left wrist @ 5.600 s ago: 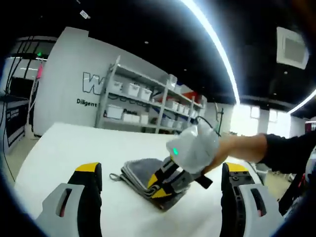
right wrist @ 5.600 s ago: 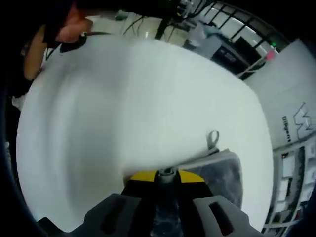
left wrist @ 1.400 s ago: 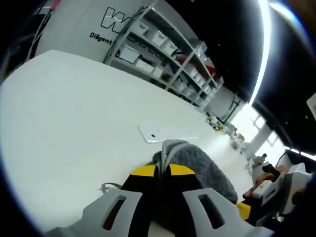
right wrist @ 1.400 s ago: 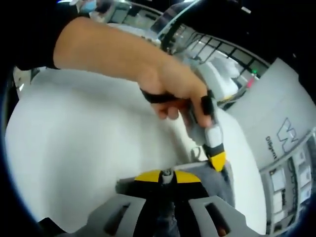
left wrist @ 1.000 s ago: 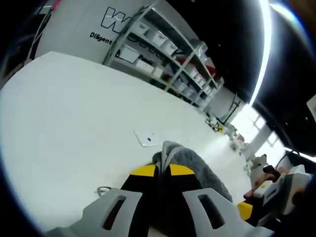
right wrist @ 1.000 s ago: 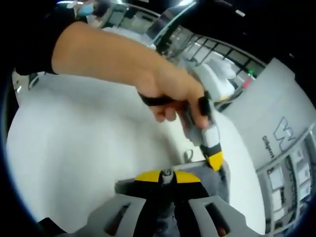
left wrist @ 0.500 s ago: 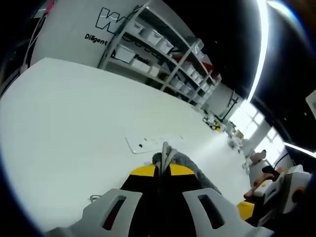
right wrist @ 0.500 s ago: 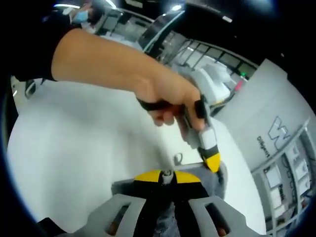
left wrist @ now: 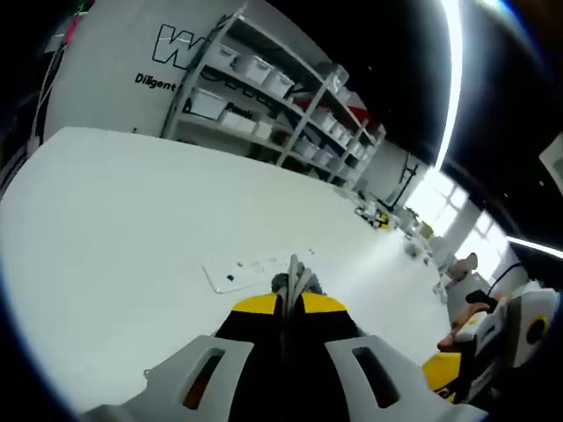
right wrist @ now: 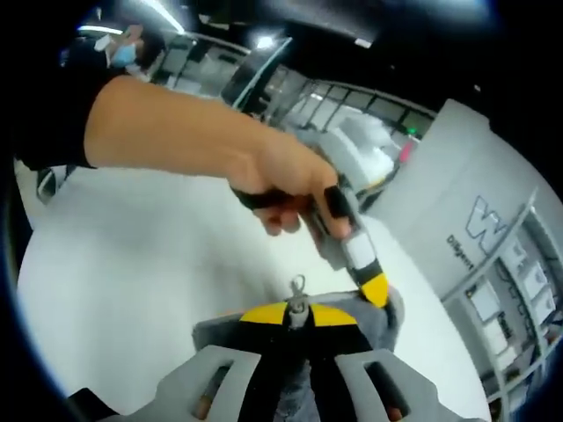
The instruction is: Open the folded towel by lifting each exposed corner and separating the folded layers until the towel lies flat within the target outline without major curled edges
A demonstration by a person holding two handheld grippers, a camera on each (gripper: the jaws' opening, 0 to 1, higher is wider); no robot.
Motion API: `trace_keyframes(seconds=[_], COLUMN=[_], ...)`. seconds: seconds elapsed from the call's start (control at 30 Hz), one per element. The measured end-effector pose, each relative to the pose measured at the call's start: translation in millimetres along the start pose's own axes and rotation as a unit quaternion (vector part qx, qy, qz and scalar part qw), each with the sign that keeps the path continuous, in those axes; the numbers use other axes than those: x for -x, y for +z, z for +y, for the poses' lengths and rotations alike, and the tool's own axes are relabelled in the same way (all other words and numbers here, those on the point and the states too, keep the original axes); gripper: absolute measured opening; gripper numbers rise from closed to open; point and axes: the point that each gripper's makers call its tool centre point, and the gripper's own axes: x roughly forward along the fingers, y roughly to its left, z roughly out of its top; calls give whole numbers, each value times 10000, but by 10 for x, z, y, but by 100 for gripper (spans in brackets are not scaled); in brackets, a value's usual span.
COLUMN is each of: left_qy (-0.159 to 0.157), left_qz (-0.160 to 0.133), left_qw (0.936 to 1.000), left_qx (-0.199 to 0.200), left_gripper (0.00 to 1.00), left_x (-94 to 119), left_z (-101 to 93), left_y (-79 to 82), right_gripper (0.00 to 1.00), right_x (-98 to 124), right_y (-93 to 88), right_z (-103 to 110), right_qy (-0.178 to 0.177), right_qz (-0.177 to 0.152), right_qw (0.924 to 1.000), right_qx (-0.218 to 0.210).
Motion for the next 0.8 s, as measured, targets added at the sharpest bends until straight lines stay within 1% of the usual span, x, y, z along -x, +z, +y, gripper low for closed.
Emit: trace_keyframes(seconds=[0.13, 0.23, 0.3, 0.4, 0.5, 0.53, 0.6, 0.67, 0.73, 0.8], left_qy=[-55, -50, -64, -170, -146, -101, -29, -64, -74, -85], left_qz=[76, 103, 127, 110, 125, 128, 119, 142, 156, 196], left_qw=[9999, 9999, 9998, 9998, 9997, 9997, 9996, 9995, 9994, 9993], left_qx=[-103, -110, -105, -73, -127, -179, -260, -267, -293, -321], left_gripper=[6, 6, 6, 7, 7, 7, 7, 7, 7, 7], left_x=[-76, -122, -153, -184, -204, -226, -262, -305, -341, -395], left_z=[-201, -237, -295, -380, -401, -411, -437, -469, -497, -537], left_y=[22, 30, 7, 20, 26, 62, 67, 113, 92, 136], right_gripper=[2, 2, 2, 2, 3, 2, 2, 2, 2, 2], right_x=[67, 132, 180, 248, 295, 328, 369, 413, 453, 487], right_y=[-65, -97, -100, -90, -98, -114, -139, -156, -175, -197], right_z=[3, -31, -64, -125, -183, -227, -277, -313, -346, -373], right_qy=[-68, -148, -194, -254, -320, -387, -480, -501, -549, -572], right_qz=[-48, -55, -63, -103, -154, -202, -241, -290, -319, -343], right_qw=[9999, 9998, 9997, 9995, 9991, 9986, 9981, 9974, 9969, 9963], right_qx=[-94, -84, -108, -164, -241, -293, -315, -426, -465, -540])
